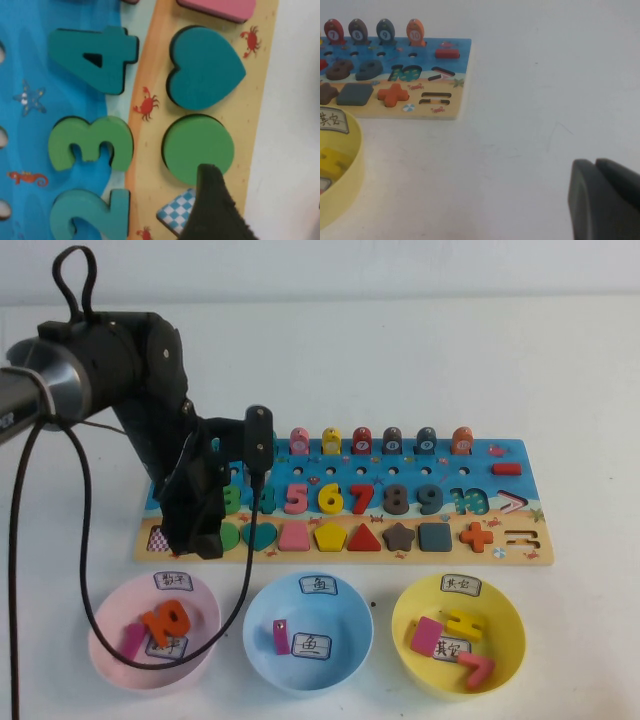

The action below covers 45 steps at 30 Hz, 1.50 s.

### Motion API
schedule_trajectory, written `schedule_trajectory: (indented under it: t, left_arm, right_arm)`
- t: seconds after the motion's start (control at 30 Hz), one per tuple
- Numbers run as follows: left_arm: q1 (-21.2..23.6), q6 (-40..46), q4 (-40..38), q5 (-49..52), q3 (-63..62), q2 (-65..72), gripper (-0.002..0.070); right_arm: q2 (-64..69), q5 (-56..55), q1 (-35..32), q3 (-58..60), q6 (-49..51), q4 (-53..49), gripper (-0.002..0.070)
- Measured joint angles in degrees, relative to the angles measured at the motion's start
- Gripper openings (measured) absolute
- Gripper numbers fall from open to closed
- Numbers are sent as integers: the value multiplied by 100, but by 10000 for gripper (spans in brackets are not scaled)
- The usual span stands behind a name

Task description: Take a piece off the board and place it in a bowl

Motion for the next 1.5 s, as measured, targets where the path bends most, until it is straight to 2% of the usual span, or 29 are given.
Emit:
schedule_trajectory:
  t: [0.37, 0.7, 1.1, 1.5]
  left_arm:
    - [0, 203, -38, 129, -693, 507, 392]
    - [0, 203, 30, 240, -729, 724, 393]
    - [12, 203, 40, 240, -729, 724, 438]
    - [19, 239, 15, 194, -729, 864, 439]
  right_arm:
    - [0, 0, 0, 0, 0, 0, -18]
    - [0, 0, 0, 0, 0, 0, -18]
    - [0, 0, 0, 0, 0, 0, -18]
    - [0, 0, 0, 0, 0, 2, -18]
